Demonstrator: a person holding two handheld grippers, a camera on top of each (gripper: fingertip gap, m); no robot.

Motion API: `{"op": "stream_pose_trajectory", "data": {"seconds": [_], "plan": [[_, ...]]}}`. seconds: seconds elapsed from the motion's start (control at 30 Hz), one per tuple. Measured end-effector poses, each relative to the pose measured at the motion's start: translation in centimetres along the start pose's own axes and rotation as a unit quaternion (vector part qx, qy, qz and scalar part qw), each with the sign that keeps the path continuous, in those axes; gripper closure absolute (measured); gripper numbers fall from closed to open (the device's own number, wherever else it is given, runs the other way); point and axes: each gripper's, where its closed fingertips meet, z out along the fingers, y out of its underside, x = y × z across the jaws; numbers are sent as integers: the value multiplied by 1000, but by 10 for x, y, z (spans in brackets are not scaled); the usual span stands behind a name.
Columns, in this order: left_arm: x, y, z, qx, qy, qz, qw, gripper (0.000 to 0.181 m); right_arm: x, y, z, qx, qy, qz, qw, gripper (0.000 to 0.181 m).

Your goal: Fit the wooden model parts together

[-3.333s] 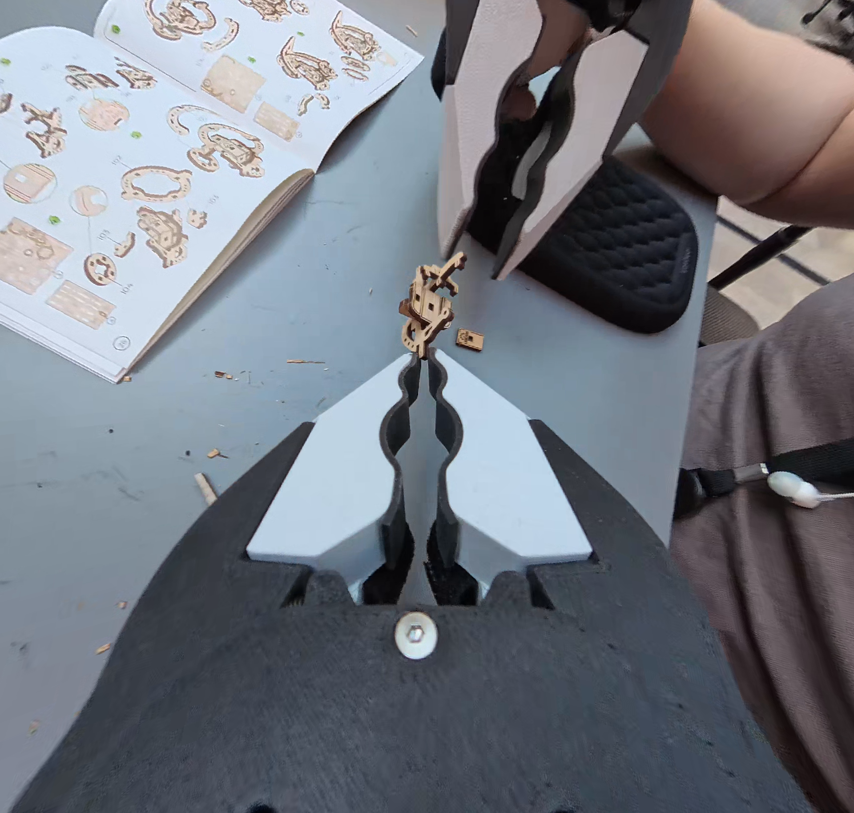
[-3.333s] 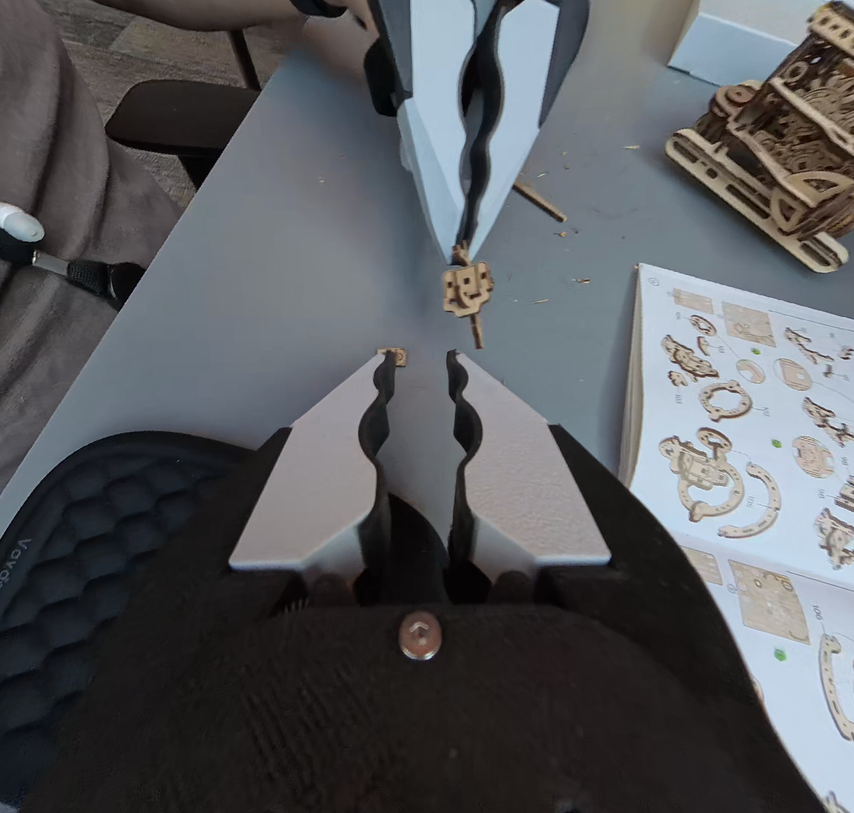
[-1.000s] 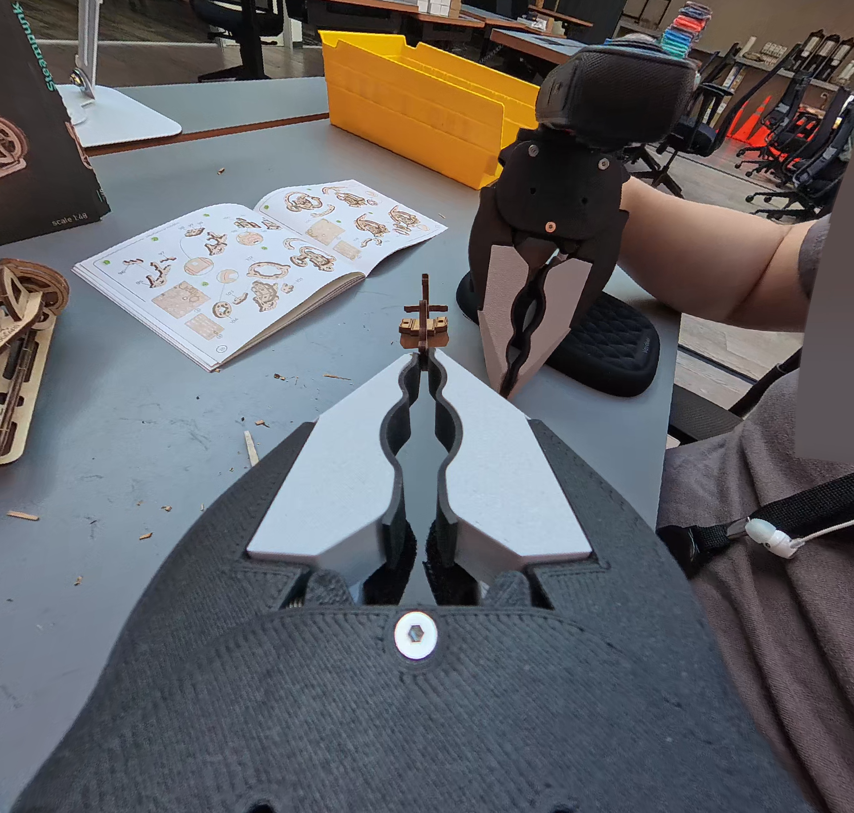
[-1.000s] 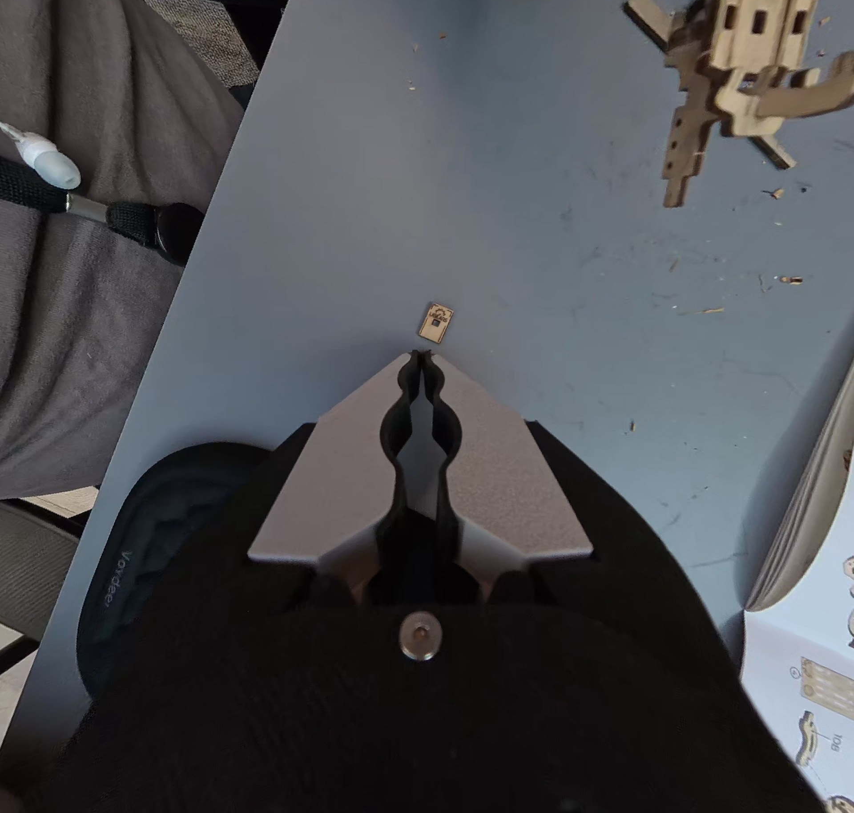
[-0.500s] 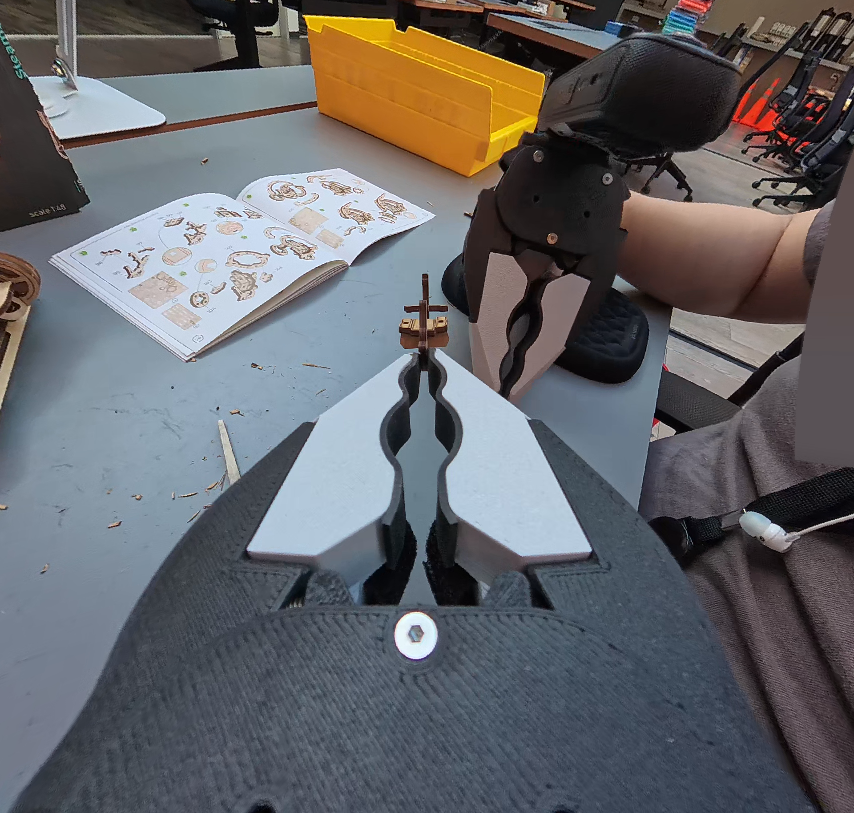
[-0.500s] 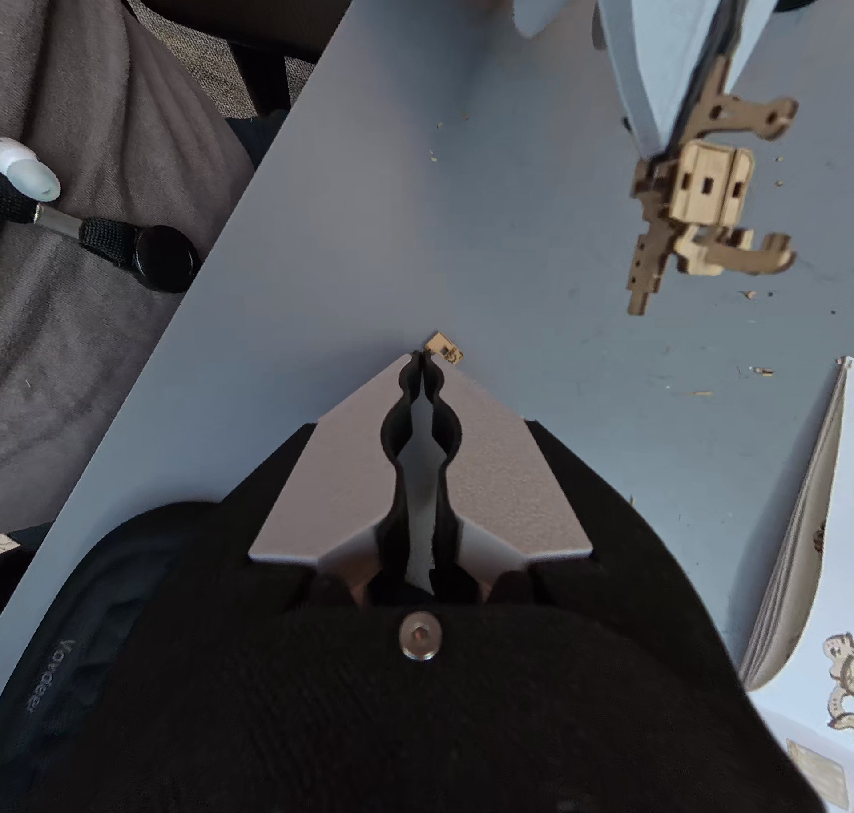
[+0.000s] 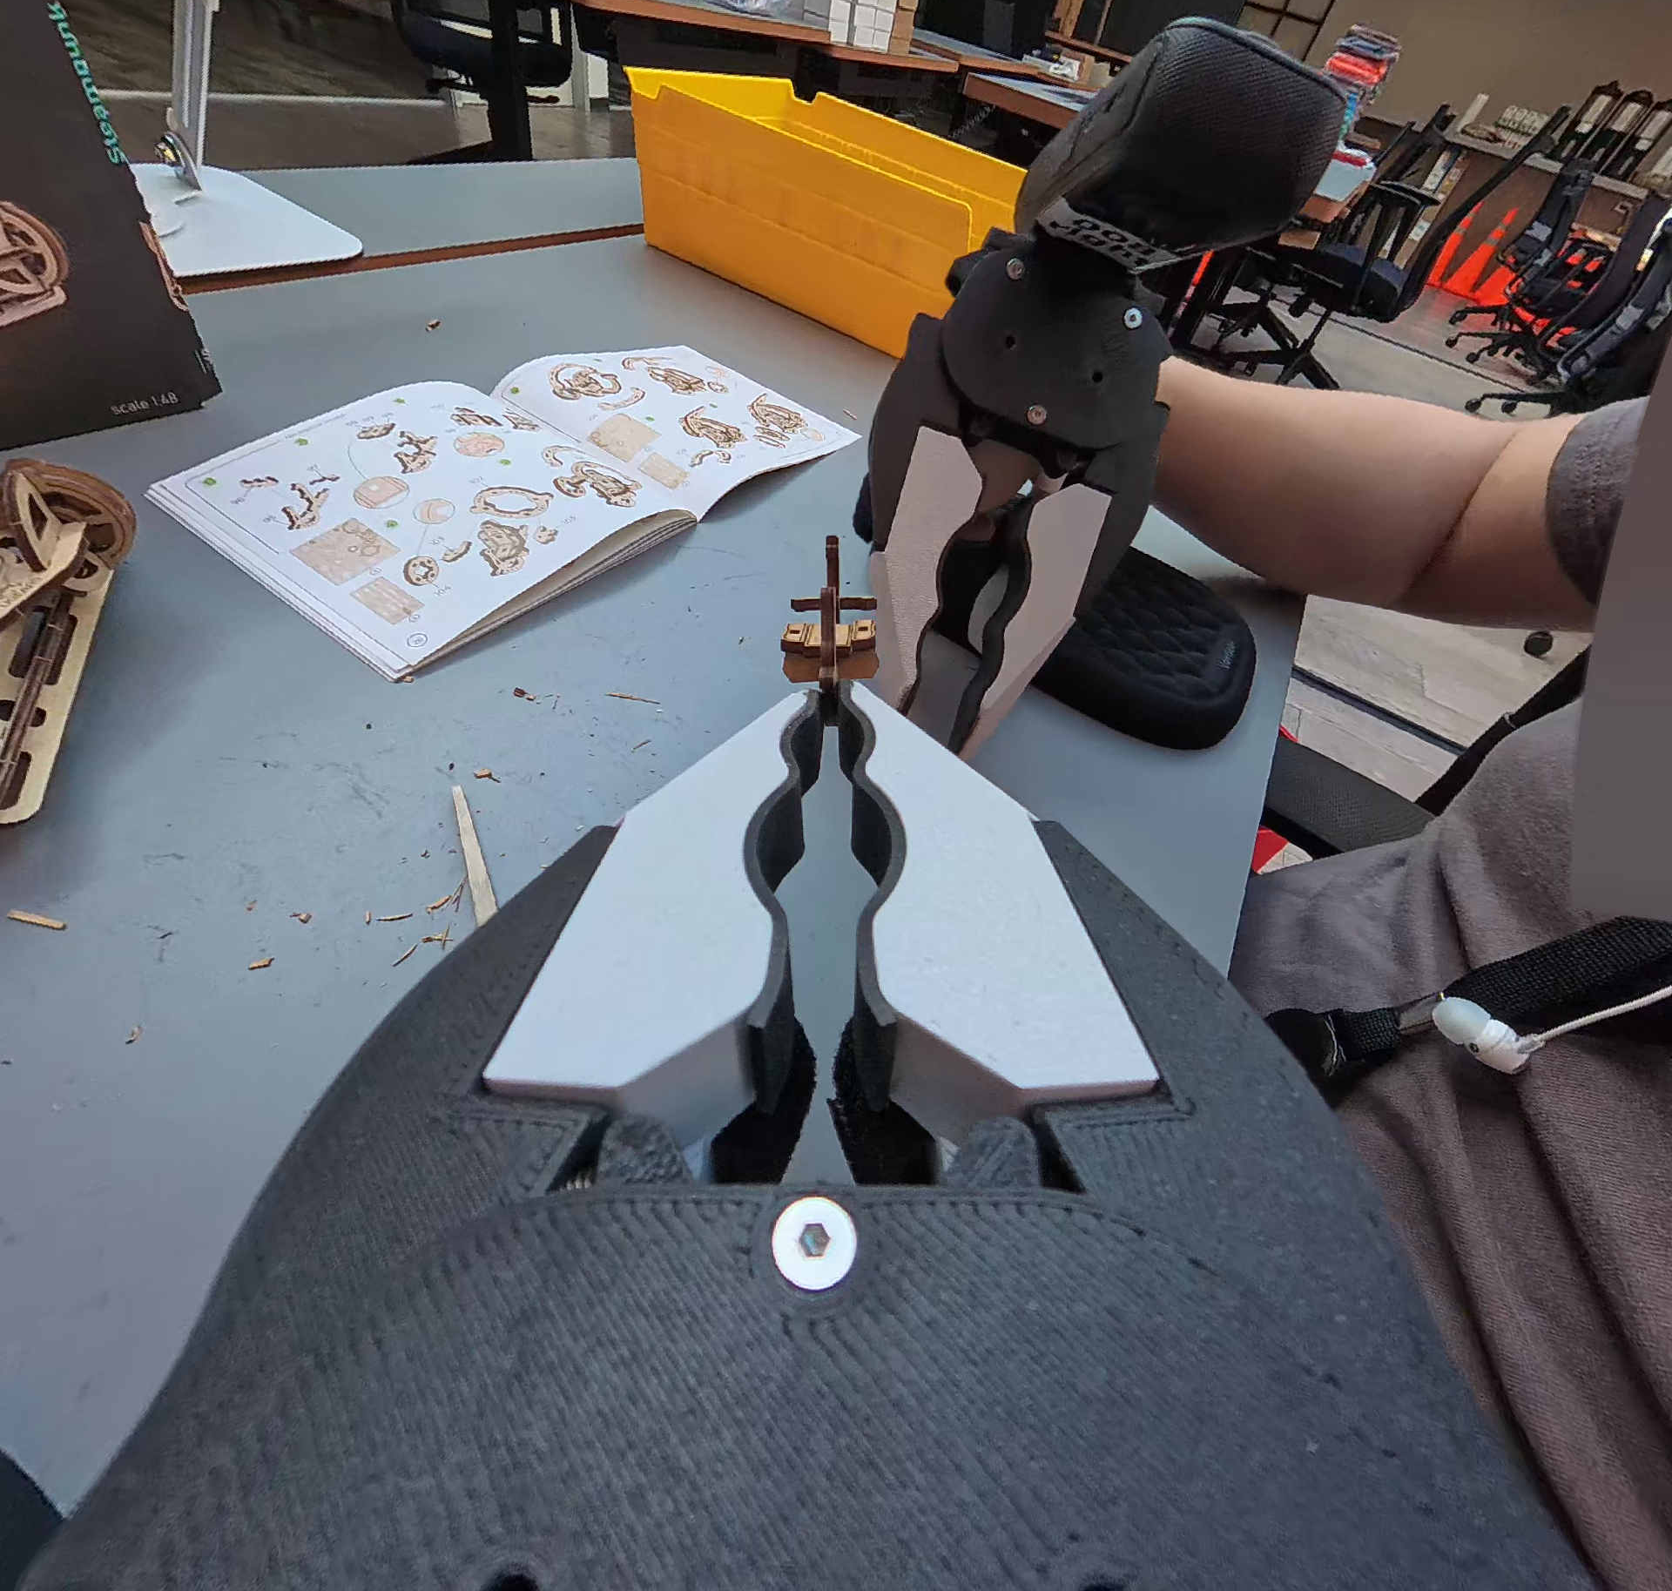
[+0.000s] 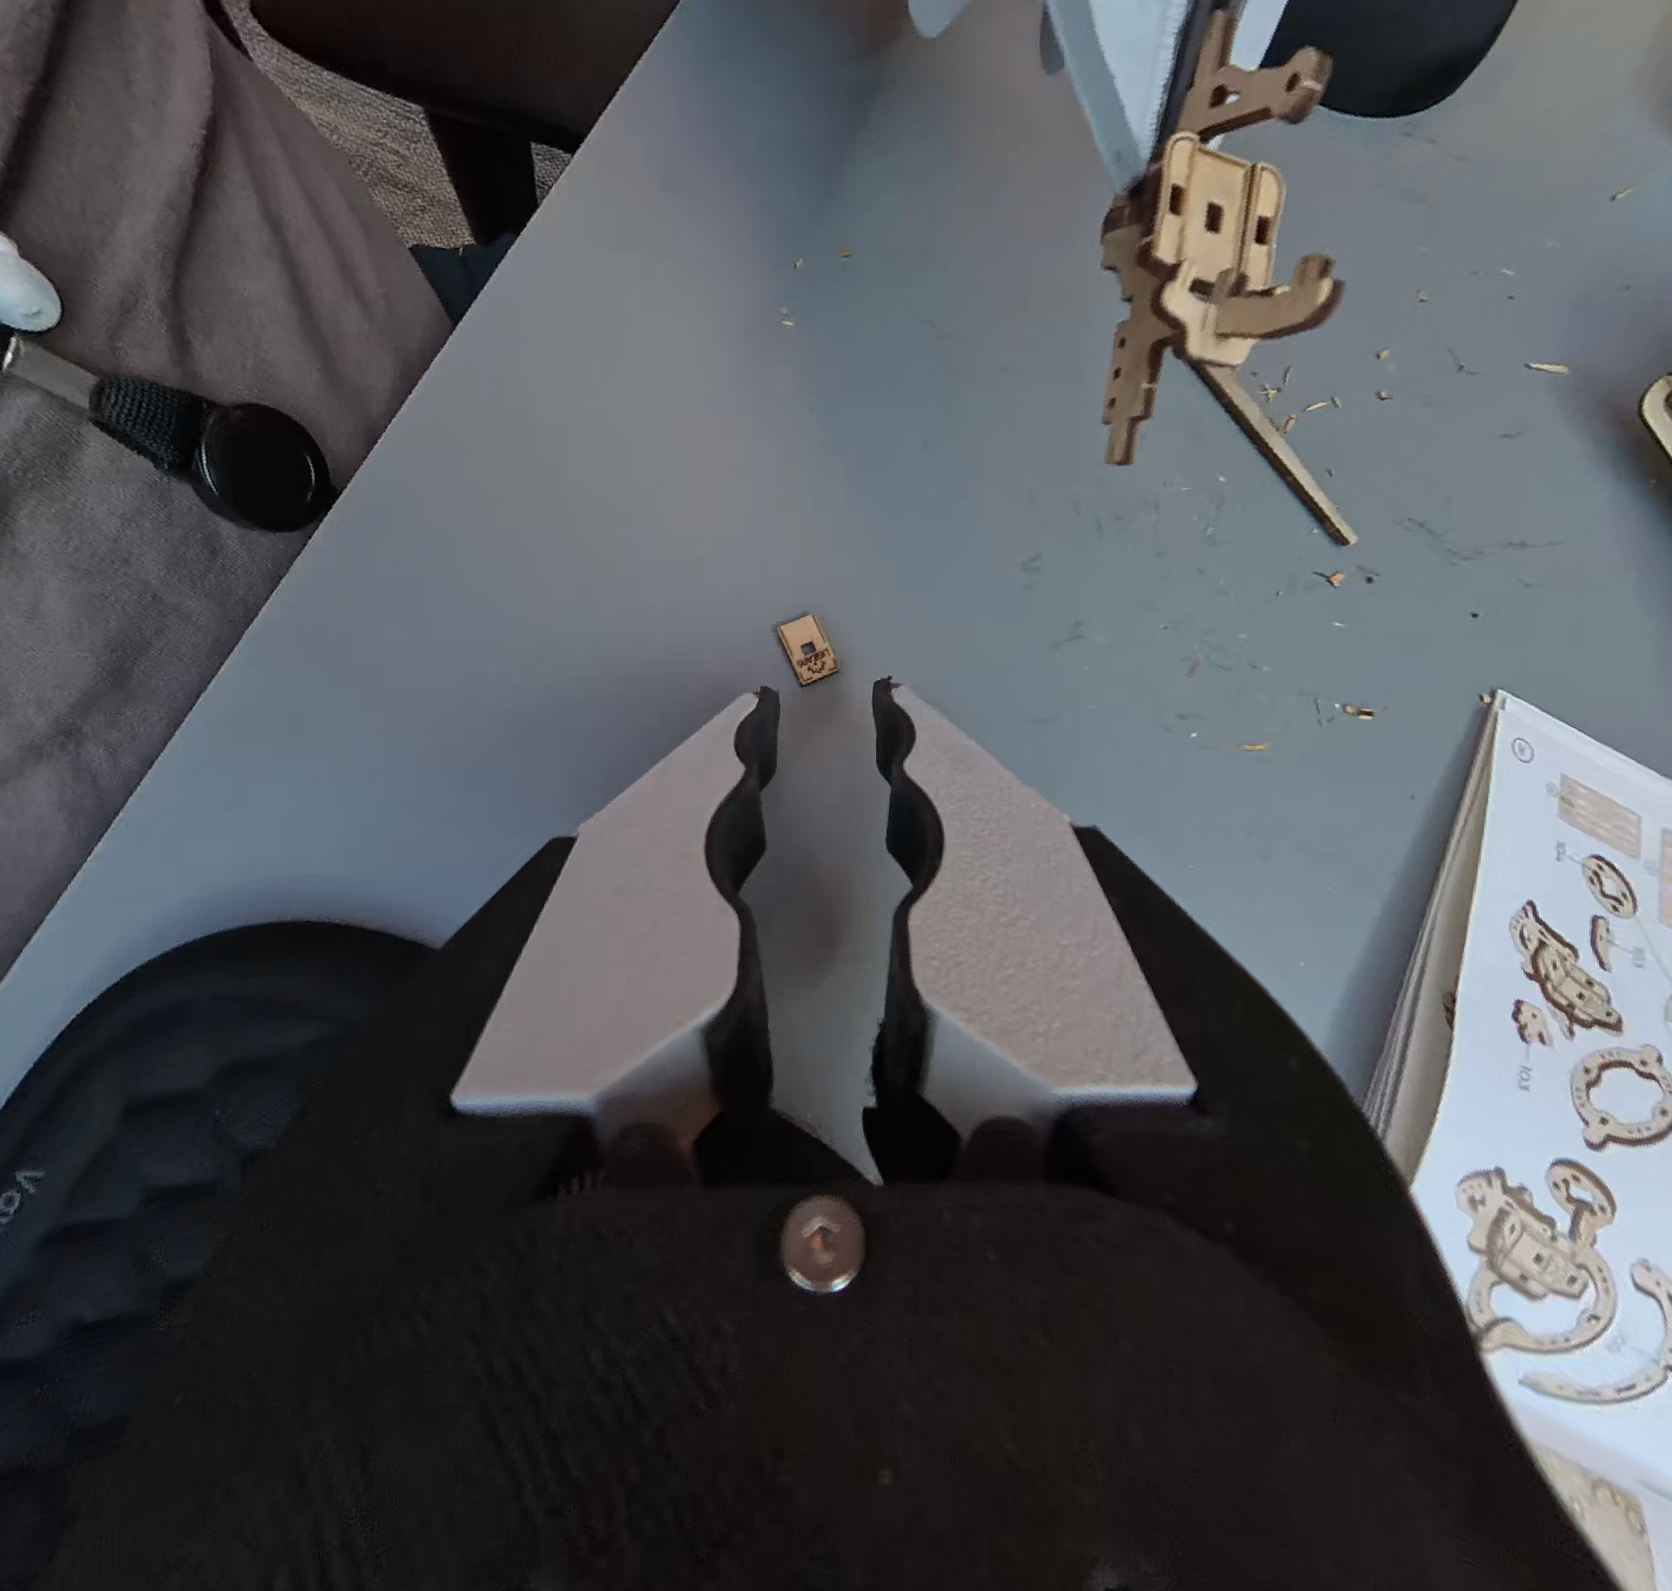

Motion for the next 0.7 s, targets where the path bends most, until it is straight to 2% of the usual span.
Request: {"op": "stream_pose_trajectory", "data": {"seconds": [0.03,0.13,0.23,0.4,0.53,0.63,0.7], "plan": [[0,0,0,-1,1,1,1000,181,0,-1,1,4,-16,-3,1000,161],[0,3,-1,-16,1,6,1000,181,-3,-2,9,13,-71,3,997,159],[-1,11,-4,-47,-6,9,999,181,-1,1,13,3,-87,5,996,161],[-5,22,-8,-102,-7,10,995,181,-2,2,13,9,-101,1,995,181],[-6,26,-10,-134,-4,14,991,181,-4,4,11,2,-92,-11,996,164],[-4,23,-10,-133,3,7,991,181,-4,4,11,-1,-98,-26,995,168],[-5,23,-10,-135,-1,4,991,181,-12,4,9,-13,-132,-7,991,174]]}}
